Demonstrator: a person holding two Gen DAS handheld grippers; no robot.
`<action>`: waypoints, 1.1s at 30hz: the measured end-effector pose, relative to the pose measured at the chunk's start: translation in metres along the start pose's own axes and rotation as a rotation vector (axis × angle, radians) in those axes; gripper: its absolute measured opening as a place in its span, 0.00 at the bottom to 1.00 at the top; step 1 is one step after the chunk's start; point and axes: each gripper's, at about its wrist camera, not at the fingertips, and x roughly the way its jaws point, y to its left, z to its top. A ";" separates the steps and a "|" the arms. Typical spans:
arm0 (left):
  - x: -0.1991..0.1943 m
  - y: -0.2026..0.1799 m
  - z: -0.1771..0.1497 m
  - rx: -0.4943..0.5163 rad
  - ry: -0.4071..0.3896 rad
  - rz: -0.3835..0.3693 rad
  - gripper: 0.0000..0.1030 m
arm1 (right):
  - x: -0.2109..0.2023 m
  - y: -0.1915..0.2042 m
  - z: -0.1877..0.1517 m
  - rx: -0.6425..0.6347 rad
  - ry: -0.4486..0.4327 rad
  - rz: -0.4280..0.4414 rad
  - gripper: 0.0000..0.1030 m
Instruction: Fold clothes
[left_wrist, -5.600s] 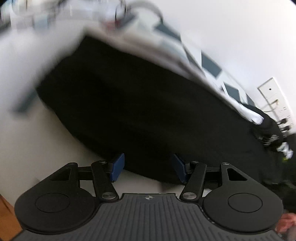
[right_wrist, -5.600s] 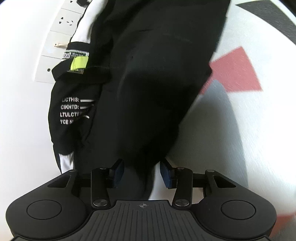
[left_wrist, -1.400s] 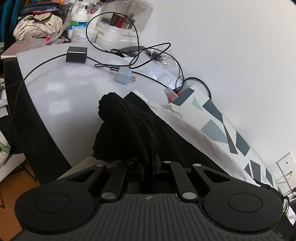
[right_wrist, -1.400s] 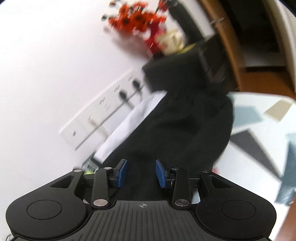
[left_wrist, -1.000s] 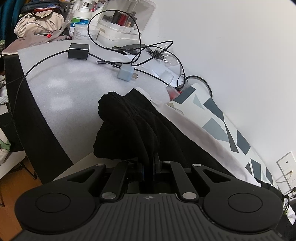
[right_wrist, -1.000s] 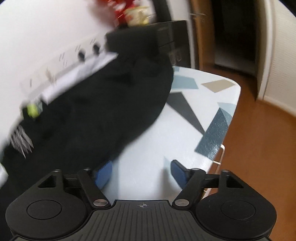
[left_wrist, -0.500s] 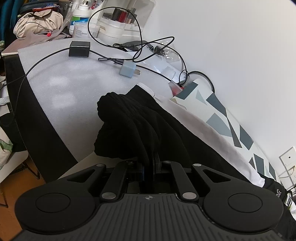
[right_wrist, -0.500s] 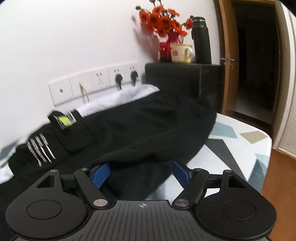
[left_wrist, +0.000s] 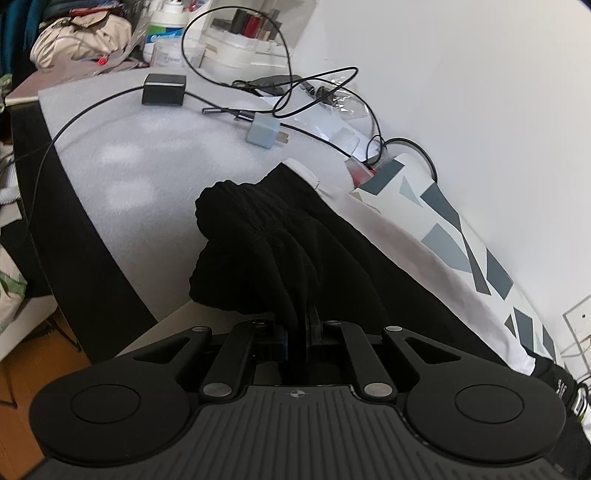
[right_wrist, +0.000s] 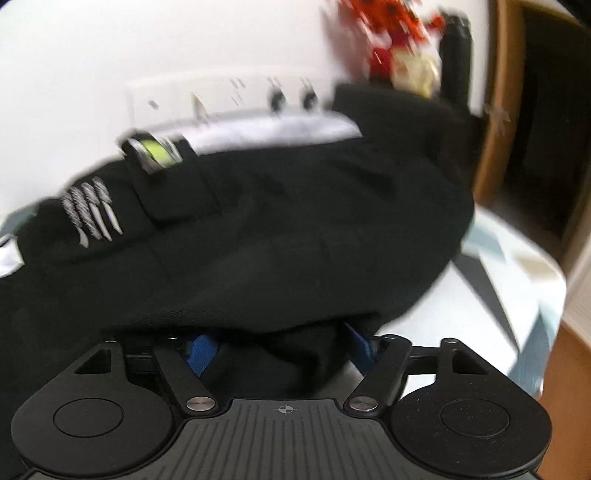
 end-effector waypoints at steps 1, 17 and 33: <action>0.000 0.000 0.000 -0.004 0.000 0.001 0.08 | -0.002 -0.007 -0.001 0.036 -0.003 0.006 0.44; 0.008 0.004 -0.009 -0.012 0.001 0.027 0.08 | -0.048 -0.100 -0.027 0.453 0.001 0.021 0.45; 0.006 0.013 -0.018 -0.054 0.004 -0.004 0.08 | -0.065 -0.117 -0.009 0.468 0.145 -0.046 0.72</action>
